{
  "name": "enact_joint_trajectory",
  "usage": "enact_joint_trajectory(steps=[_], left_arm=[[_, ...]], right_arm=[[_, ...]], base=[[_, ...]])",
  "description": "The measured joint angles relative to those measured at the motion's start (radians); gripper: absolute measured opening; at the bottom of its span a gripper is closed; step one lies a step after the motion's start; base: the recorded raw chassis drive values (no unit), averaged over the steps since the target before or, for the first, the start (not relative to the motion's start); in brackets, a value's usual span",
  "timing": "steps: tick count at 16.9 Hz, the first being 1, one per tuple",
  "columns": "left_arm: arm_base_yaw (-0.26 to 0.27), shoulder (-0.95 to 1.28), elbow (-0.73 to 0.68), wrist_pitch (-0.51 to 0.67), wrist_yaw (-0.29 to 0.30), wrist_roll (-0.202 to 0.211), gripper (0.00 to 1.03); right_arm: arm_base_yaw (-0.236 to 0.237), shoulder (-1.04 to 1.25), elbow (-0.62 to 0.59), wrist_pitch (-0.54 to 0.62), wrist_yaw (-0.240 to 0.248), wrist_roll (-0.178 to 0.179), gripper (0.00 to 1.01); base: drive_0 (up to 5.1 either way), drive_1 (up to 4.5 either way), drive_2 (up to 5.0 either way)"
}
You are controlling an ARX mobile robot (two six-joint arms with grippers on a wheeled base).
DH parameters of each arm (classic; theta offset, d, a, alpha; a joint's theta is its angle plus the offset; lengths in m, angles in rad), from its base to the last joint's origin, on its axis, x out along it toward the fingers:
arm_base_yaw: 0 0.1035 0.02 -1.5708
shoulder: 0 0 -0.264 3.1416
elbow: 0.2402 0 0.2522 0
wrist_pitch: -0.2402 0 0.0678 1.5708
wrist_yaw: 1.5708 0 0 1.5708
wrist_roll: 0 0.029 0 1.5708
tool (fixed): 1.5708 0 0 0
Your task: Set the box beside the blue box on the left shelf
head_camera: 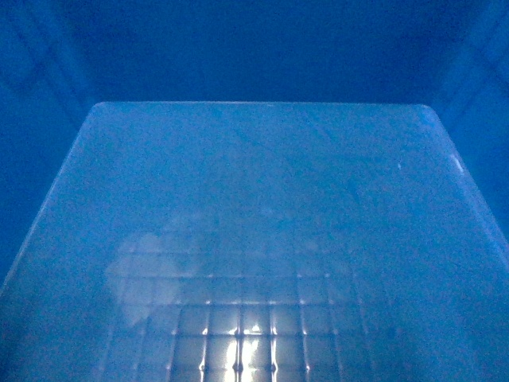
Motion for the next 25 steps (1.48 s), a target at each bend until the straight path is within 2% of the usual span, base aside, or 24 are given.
enact_joint_trajectory(steps=[25], left_arm=[[0.000,0.000,0.000,0.003,-0.002,0.000,0.08]], right_arm=[[0.000,0.000,0.000,0.003,0.000,0.000,0.10]], base=[[0.1,4.29,-4.1]])
